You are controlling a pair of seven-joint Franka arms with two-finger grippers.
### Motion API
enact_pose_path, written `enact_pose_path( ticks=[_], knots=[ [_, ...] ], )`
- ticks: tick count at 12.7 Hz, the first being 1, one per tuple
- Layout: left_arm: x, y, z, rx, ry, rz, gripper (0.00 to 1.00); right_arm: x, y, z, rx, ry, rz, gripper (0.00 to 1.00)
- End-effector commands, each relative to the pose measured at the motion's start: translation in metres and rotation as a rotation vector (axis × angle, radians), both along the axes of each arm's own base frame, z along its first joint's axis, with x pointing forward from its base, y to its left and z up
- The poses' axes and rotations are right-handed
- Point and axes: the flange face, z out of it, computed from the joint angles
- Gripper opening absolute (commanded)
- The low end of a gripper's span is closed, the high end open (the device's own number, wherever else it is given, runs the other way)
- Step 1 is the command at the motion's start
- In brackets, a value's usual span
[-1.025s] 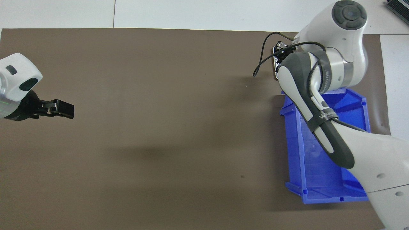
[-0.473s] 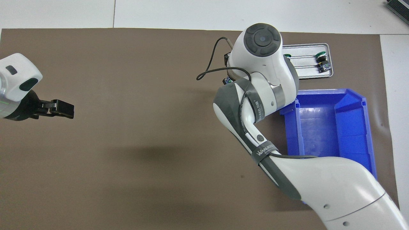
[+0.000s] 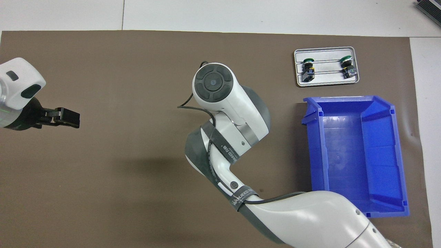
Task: Place and press button with both arms
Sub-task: 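Lift the button and carry it toward the table center, then lower the button onto the table and open the right gripper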
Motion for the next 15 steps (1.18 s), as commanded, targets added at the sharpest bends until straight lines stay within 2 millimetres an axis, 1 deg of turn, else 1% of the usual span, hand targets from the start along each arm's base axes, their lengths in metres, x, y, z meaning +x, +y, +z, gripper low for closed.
enact_pose_path(
  ticks=[1,2,3,4,5,6,8,10,11,12,13,15],
  knots=[
    [-0.007,0.003,0.003,0.017,-0.008,0.006,1.00,-0.013,0.024,-0.016,0.005,-0.021,-0.063,0.00],
    [-0.007,0.003,0.003,0.017,-0.010,0.006,1.00,-0.023,0.039,-0.016,0.018,-0.026,-0.072,0.00],
    [-0.007,0.003,0.003,0.017,-0.010,0.006,1.00,-0.030,0.050,-0.017,0.034,-0.041,-0.089,0.00],
    [-0.007,0.003,0.003,0.017,-0.008,0.006,1.00,-0.035,0.055,-0.021,0.037,-0.038,-0.097,0.00],
    [-0.007,0.003,0.003,0.017,-0.010,0.008,1.00,-0.047,0.069,-0.031,0.029,-0.027,-0.088,0.00],
    [-0.007,0.003,0.002,0.017,-0.008,0.006,1.00,-0.055,0.077,-0.039,0.023,-0.018,-0.084,0.00],
    [-0.007,0.003,0.003,0.017,-0.010,0.006,1.00,-0.061,0.078,-0.052,0.020,0.002,-0.118,0.00],
    [-0.007,0.003,0.003,0.017,-0.010,0.008,1.00,-0.069,0.074,-0.070,0.011,0.019,-0.118,0.00],
    [-0.007,0.003,0.002,0.017,-0.008,0.006,1.00,-0.082,0.073,-0.080,0.005,0.026,-0.103,0.00],
    [-0.007,0.003,0.003,0.017,-0.010,0.008,1.00,-0.087,0.069,-0.088,0.001,0.031,-0.100,0.00],
    [-0.007,0.003,0.003,0.017,-0.010,0.006,1.00,-0.089,0.068,-0.092,0.004,0.032,-0.098,0.00],
    [-0.007,0.003,0.003,0.017,-0.010,0.006,1.00,-0.085,0.062,-0.092,0.001,0.039,-0.117,0.00]
  ],
)
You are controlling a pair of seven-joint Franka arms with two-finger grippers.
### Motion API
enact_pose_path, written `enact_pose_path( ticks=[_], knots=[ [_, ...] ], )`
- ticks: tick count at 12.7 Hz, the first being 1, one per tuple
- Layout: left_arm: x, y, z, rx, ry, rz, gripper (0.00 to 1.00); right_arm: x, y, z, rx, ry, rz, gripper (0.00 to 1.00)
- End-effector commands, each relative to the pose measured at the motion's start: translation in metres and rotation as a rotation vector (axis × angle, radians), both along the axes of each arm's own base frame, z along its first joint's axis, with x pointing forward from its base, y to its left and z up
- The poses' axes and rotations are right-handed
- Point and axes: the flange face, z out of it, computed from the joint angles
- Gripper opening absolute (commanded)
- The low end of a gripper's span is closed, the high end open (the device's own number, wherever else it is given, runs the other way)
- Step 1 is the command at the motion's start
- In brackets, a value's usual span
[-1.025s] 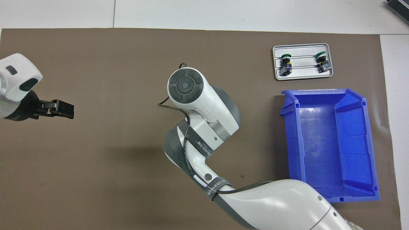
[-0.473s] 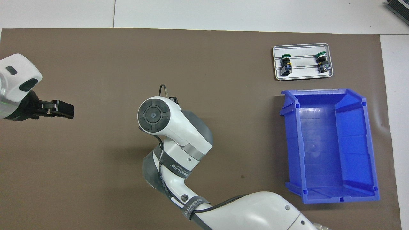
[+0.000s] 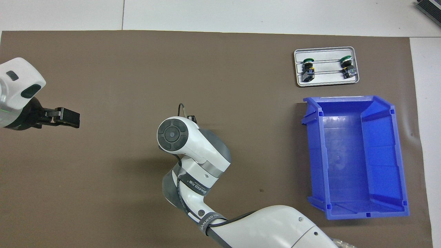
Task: Place and press button with both arms
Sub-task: 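Lower the button onto the table and open the right gripper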
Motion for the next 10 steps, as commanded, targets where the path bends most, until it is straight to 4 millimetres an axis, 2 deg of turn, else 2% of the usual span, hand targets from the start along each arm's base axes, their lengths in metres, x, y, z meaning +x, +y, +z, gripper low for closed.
enact_pose_path(
  ticks=[1,2,3,4,6,8,10],
  knots=[
    [-0.007,0.003,0.003,0.017,-0.010,0.008,1.00,-0.004,-0.011,0.010,0.007,-0.003,-0.038,0.27],
    [-0.007,0.003,0.003,0.017,-0.010,0.008,1.00,-0.001,-0.012,0.012,0.015,-0.004,-0.045,0.72],
    [-0.007,0.003,0.002,0.017,-0.008,0.006,1.00,0.000,-0.012,0.014,0.018,-0.005,-0.049,0.92],
    [-0.007,0.003,0.003,0.017,-0.010,0.006,1.00,0.001,-0.013,0.017,0.022,-0.009,-0.047,0.95],
    [-0.007,0.003,0.003,0.017,-0.010,0.012,1.00,0.015,-0.031,0.043,0.042,-0.034,-0.067,0.97],
    [-0.006,-0.012,0.005,0.016,-0.021,-0.018,1.00,0.021,-0.050,0.067,0.057,-0.037,-0.006,0.97],
    [-0.009,-0.028,0.004,0.016,-0.019,-0.060,1.00,0.030,-0.092,0.099,0.093,-0.028,0.029,0.97]
  ],
)
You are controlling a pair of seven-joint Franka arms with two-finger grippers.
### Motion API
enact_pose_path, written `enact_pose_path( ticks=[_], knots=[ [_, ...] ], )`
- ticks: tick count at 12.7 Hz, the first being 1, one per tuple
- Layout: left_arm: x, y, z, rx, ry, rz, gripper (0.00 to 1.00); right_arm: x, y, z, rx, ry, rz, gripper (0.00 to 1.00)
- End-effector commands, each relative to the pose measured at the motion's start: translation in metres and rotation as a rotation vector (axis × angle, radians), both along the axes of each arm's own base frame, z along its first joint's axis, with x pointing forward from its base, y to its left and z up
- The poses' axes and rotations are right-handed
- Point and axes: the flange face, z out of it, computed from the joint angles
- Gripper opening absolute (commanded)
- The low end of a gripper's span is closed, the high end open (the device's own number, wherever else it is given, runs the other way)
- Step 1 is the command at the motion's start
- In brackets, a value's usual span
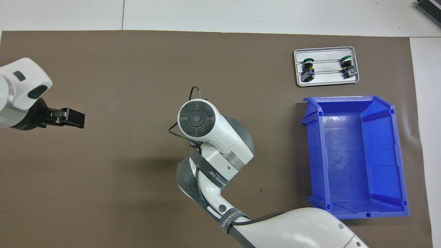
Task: Place and press button with both arms
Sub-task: 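Lower the button onto the table and open the right gripper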
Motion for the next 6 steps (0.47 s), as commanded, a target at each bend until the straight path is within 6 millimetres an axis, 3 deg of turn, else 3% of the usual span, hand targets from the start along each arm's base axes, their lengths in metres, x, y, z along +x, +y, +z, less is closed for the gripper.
enact_pose_path(
  ticks=[1,6],
  knots=[
    [-0.006,-0.023,0.006,0.010,-0.043,-0.062,1.00,-0.005,-0.055,0.037,0.031,0.023,0.077,0.97],
    [-0.004,-0.050,0.007,-0.002,-0.098,-0.412,1.00,0.003,-0.149,0.108,0.046,0.055,0.208,0.97]
  ],
)
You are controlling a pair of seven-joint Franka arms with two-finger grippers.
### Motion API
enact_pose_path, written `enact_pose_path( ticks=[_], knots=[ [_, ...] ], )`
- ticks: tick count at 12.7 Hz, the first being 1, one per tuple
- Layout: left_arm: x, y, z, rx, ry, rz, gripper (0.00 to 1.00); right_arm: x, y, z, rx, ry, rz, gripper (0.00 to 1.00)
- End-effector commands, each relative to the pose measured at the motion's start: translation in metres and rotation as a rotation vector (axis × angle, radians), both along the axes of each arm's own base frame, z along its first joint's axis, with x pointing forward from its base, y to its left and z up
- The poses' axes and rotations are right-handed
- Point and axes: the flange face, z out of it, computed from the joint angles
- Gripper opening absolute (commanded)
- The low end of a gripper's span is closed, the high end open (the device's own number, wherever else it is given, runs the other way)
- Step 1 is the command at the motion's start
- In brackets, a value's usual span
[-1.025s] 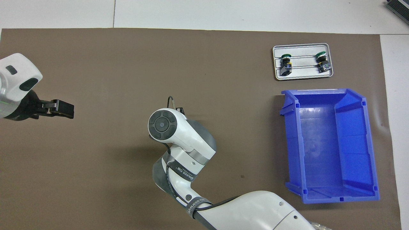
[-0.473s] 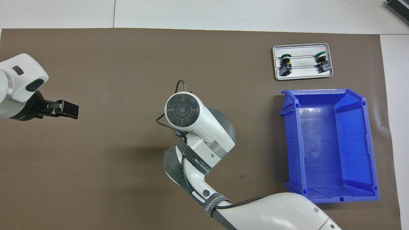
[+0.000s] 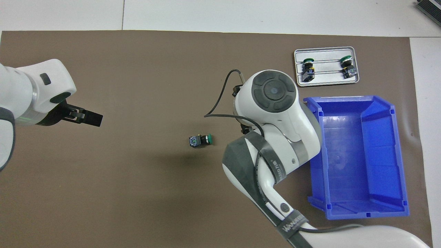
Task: Place and press button with both arms
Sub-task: 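Retract the right gripper to rest while the left gripper reaches forward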
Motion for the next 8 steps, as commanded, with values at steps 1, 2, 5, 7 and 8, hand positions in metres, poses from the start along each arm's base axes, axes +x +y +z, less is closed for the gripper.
enact_pose_path(
  ticks=[1,2,5,7,8],
  knots=[
    [-0.006,-0.013,0.000,0.016,-0.027,-0.205,1.00,-0.015,-0.042,0.035,0.014,-0.008,0.075,0.97],
    [-0.011,-0.021,-0.006,0.022,-0.016,-0.322,1.00,-0.026,-0.061,0.048,0.006,-0.026,0.170,0.99],
    [-0.024,-0.039,-0.015,0.034,0.001,-0.654,1.00,-0.045,-0.112,0.077,-0.026,-0.013,0.339,1.00],
    [-0.024,-0.040,-0.014,0.047,-0.001,-1.021,1.00,-0.053,-0.141,0.097,-0.042,-0.004,0.471,1.00],
    [-0.025,-0.040,-0.014,0.051,0.002,-1.143,1.00,-0.054,-0.158,0.104,-0.048,-0.002,0.520,1.00]
  ],
)
